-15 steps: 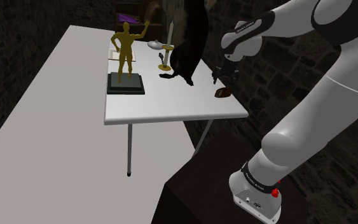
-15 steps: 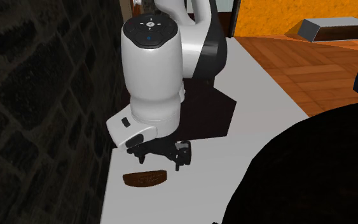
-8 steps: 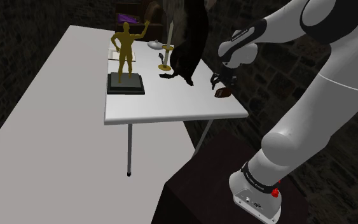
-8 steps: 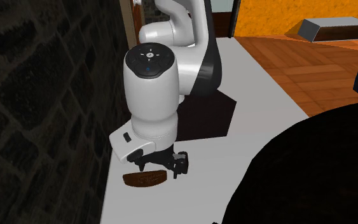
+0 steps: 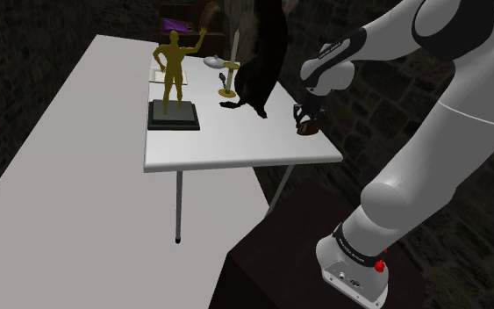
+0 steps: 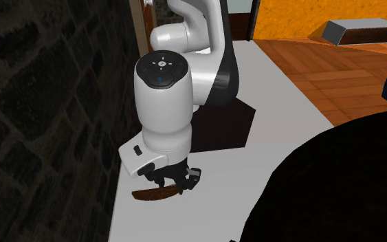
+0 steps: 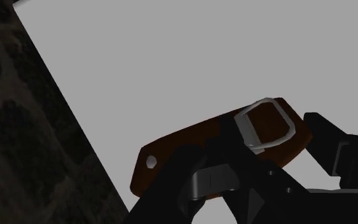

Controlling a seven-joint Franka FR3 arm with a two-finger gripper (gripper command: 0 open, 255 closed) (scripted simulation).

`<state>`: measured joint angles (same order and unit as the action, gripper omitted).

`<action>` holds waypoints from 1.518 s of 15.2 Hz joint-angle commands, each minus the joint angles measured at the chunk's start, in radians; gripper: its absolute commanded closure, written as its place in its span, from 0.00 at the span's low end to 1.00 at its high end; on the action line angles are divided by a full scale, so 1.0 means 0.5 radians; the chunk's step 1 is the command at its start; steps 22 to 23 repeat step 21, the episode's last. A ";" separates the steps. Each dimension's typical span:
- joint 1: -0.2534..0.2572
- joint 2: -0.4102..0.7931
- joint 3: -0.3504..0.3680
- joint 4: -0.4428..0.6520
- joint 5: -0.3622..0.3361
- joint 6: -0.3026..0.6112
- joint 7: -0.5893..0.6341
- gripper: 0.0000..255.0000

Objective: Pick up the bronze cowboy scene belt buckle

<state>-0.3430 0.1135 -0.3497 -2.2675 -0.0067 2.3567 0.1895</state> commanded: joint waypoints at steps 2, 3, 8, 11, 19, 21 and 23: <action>0.000 0.001 0.000 0.000 0.000 0.000 0.000 1.00; 0.000 0.001 0.000 -0.001 0.000 0.000 0.000 1.00; 0.008 -0.075 -0.003 0.030 -0.034 -0.103 0.024 1.00; 0.011 -0.127 -0.005 0.059 -0.055 -0.182 0.038 1.00; 0.016 -0.249 -0.003 0.156 -0.100 -0.394 0.065 1.00; 0.016 -0.251 -0.002 0.158 -0.101 -0.398 0.065 1.00; 0.016 -0.251 -0.002 0.158 -0.101 -0.398 0.065 1.00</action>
